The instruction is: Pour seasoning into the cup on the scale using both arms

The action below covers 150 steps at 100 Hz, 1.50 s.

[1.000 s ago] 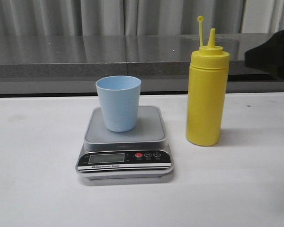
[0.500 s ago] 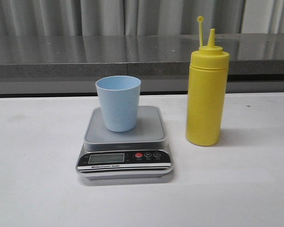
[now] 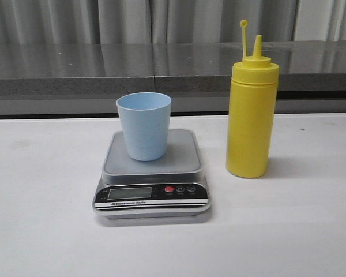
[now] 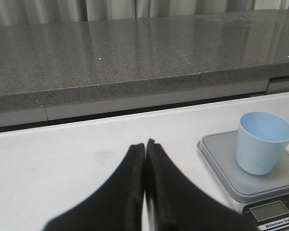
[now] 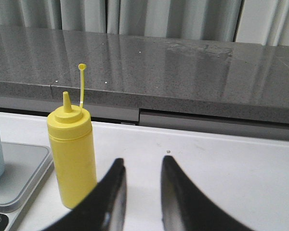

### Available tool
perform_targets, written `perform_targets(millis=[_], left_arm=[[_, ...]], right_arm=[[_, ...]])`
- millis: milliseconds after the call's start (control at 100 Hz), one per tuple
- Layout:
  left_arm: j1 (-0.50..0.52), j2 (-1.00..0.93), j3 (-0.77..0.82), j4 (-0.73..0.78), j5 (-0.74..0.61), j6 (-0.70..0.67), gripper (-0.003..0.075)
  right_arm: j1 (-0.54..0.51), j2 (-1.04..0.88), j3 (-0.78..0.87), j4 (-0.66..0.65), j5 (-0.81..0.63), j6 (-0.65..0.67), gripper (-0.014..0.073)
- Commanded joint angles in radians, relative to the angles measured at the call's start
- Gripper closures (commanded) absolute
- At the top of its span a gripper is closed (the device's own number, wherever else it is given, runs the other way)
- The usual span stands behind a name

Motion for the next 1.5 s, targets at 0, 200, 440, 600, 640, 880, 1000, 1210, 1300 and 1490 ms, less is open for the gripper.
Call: perform_targets(millis=[0,200,440,600,640,880,1000,1210,1300,1490], left_arm=[[0.002,0.005,-0.029,-0.002,-0.083,-0.009,0.0738],[0.002,0.005,-0.029,-0.002,-0.083,-0.009,0.0738],[0.002,0.005,-0.029,-0.002,-0.083,-0.009,0.0738],[0.002,0.005,-0.029,-0.002,-0.083,-0.009,0.0738],[0.002,0.005,-0.029,-0.002,-0.083,-0.009,0.0738],[0.002,0.005,-0.029,-0.002,-0.083,-0.009,0.0738],[0.002,0.005,-0.029,-0.002,-0.083,-0.009,0.0738],[0.002,0.005,-0.029,-0.002,-0.083,-0.009,0.0738],[0.002,0.005,-0.029,-0.002,-0.083,-0.009,0.0738],[0.002,0.005,-0.029,-0.002,-0.083,-0.009,0.0738]], right_arm=[[-0.005,0.004,-0.032,-0.002,-0.068,-0.009,0.0560],[-0.005,0.004,-0.032,-0.002,-0.069,-0.009,0.0712],[-0.005,0.004,-0.032,-0.002,-0.072,-0.009,0.0713],[-0.005,0.004,-0.032,-0.002,-0.072,-0.009,0.0713],[-0.005,0.004,-0.032,-0.002,-0.072,-0.009,0.0713],[-0.005,0.004,-0.032,-0.005,-0.072,-0.009,0.0713],[-0.005,0.004,-0.025,-0.026,-0.063,-0.009,0.0713],[-0.005,-0.070,0.030,-0.034,-0.015,-0.009,0.0713],[-0.016,-0.139,0.068,-0.034,-0.017,-0.009,0.0713],[-0.079,-0.281,0.158,-0.034,-0.017,-0.009,0.0713]])
